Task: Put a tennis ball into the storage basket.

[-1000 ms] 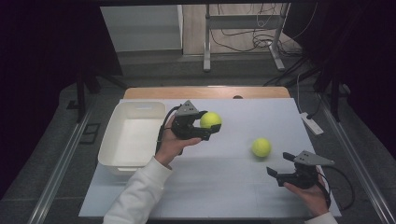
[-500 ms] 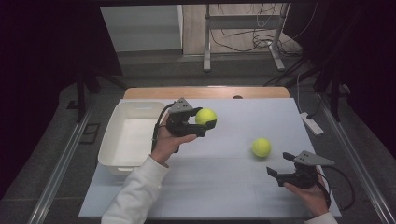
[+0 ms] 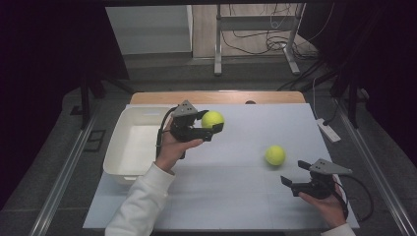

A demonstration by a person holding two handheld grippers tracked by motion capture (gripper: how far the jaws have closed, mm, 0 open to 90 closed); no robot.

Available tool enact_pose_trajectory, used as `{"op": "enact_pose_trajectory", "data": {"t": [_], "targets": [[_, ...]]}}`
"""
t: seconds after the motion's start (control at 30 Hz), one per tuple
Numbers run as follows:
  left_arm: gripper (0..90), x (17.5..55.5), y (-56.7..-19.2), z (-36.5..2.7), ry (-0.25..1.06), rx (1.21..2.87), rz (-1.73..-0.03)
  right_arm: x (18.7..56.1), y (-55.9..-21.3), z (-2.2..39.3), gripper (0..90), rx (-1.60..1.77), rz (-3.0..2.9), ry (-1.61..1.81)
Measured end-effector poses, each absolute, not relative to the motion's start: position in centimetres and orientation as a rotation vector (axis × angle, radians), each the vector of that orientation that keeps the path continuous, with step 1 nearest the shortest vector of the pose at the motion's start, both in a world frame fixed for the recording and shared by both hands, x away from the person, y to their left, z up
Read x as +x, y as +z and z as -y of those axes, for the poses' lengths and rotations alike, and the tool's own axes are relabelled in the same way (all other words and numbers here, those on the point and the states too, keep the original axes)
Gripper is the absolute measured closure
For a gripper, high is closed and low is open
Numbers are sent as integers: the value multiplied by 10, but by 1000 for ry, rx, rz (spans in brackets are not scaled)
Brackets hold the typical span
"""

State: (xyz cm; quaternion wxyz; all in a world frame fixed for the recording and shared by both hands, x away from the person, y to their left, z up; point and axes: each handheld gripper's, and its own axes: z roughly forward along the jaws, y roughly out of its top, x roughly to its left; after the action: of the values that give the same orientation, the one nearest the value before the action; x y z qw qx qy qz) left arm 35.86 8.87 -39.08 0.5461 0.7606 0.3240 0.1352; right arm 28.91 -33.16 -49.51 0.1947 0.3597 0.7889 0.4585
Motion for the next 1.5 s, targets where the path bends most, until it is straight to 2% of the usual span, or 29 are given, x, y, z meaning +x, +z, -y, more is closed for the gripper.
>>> {"op": "enact_pose_trajectory", "data": {"t": [1.5], "targets": [[270,365,-382,-134,413,1702,-892,289,-494,332,93,1008,-2208,1288]]}}
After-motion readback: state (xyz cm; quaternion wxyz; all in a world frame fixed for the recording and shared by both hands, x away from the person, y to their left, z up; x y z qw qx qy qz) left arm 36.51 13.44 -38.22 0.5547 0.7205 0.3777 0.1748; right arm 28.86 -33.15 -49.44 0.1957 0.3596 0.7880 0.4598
